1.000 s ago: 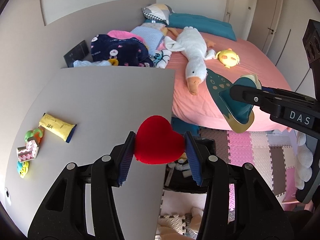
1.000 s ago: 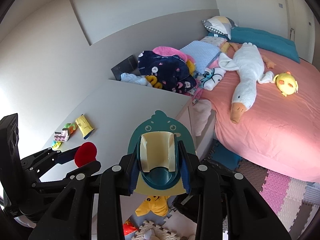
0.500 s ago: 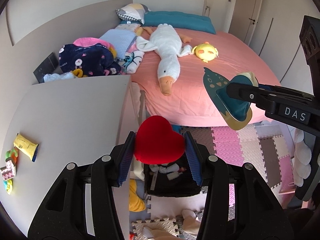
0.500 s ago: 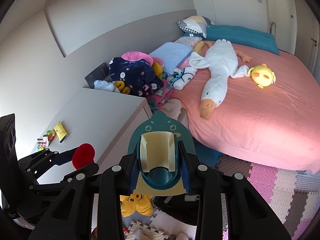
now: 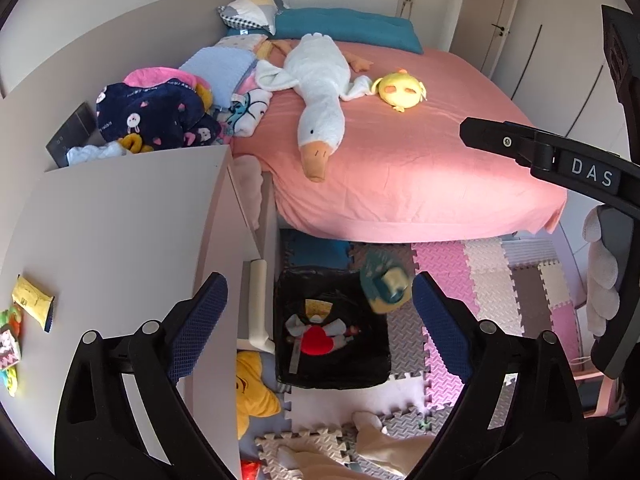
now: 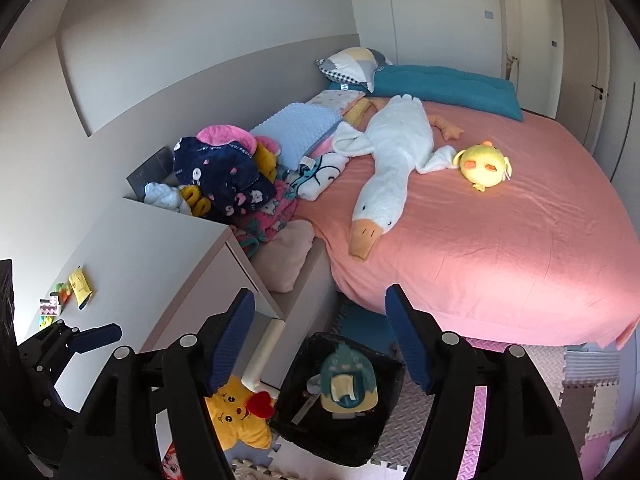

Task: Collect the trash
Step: 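Open both tools to drop the heart and dinosaur cup into the bin, then move both open tools back over the desk toward the remaining toys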

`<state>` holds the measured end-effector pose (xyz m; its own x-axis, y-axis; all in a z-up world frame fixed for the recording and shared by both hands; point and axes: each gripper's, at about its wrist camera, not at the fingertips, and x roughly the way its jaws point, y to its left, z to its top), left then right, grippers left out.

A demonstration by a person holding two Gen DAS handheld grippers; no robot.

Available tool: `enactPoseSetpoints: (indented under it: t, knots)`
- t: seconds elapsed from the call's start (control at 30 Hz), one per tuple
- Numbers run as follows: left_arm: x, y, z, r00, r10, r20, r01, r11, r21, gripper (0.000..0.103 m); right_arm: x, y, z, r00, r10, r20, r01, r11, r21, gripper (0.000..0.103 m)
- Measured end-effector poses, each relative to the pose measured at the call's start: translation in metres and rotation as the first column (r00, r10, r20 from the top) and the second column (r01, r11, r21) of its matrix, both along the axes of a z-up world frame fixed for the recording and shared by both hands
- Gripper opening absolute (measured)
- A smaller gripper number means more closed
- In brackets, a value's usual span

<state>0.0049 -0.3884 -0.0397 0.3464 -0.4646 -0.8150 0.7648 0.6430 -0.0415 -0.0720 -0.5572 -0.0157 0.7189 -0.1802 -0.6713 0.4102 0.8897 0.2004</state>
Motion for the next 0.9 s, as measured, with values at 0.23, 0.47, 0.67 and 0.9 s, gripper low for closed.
enactPoseSetpoints:
  t: [0.23, 0.47, 0.67, 0.9]
  knots:
    - [0.006, 0.005, 0.001, 0.999, 0.031, 0.008, -0.031, 1.000, 0.006, 0.090, 0.006, -0.001, -0.006, 1.000, 0.012, -0.005, -0.012, 1.000, 0.021, 0.069]
    - [0.011, 0.022, 0.002, 0.998, 0.070, 0.011, -0.070, 0.997, 0.013, 0.090, 0.017, 0.014, -0.003, 0.999, 0.053, 0.005, -0.053, 0.998, 0.023, 0.069]
    - [0.018, 0.050, 0.003, 0.992, 0.127, 0.010, -0.127, 0.992, 0.014, 0.090, 0.032, 0.039, -0.002, 0.994, 0.107, 0.005, -0.107, 0.994, 0.025, 0.069]
    - [0.025, 0.087, 0.002, 0.983, 0.184, 0.008, -0.184, 0.983, 0.015, 0.090, 0.051, 0.076, 0.000, 0.985, 0.172, -0.002, -0.172, 0.985, 0.016, 0.069]
